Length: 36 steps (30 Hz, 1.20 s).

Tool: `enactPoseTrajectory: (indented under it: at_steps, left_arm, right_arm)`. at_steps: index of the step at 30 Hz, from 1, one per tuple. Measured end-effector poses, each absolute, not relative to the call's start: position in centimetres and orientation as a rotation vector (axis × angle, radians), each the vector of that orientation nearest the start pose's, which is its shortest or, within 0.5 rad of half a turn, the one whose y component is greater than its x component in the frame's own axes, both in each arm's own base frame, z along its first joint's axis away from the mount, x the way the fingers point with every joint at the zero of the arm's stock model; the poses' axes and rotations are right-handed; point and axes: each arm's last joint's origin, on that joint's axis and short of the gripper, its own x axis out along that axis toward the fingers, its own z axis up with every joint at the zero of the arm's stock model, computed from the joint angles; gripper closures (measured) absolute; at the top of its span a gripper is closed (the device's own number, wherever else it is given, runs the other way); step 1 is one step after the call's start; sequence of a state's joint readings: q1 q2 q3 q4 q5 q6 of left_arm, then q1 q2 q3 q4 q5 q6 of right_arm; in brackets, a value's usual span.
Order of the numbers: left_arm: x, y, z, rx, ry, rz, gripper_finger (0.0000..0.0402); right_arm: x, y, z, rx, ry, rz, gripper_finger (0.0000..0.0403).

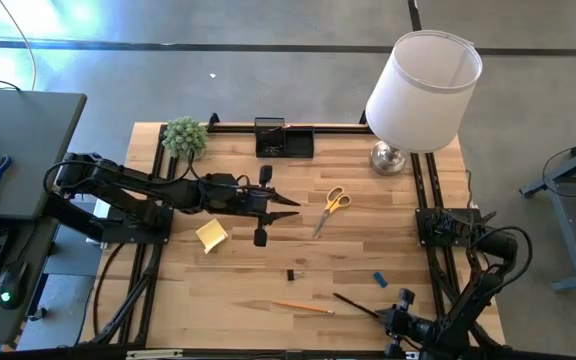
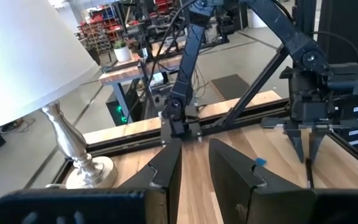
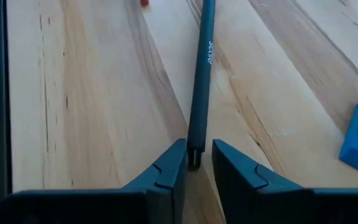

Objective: Pick and place office supplies into organizer
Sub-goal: Put the black pen into the top left slot of the desk organizer

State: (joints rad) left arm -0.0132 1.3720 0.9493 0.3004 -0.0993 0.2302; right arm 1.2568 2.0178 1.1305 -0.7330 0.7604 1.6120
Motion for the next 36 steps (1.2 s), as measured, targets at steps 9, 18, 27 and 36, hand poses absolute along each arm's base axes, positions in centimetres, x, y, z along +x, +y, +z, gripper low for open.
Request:
enactPoseTrajectory:
  at_steps: [9, 18, 27, 36]
  left_arm:
    - [31.2, -0.1, 30.5, 0.237, 0.131, 0.071, 0.0332]
    - [31.2, -0.2, 30.4, 0.233, 0.136, 0.049, 0.0332]
    - [31.2, -1.4, 30.0, 0.224, 0.14, -0.13, 0.0332]
    - [31.1, -2.5, 29.9, 0.238, 0.163, -0.088, 0.0332]
  right_arm:
    - [12.1, 30.5, 10.1, 0.067, 0.79, -0.348, 0.0397]
    - [12.6, 27.9, 13.5, -0.033, 0.784, -0.443, 0.0402]
    - [14.1, 24.9, 19.2, 0.047, 0.806, -0.45, 0.0402]
    - [15.4, 27.8, 16.5, 0.048, 0.706, -0.334, 0.0378]
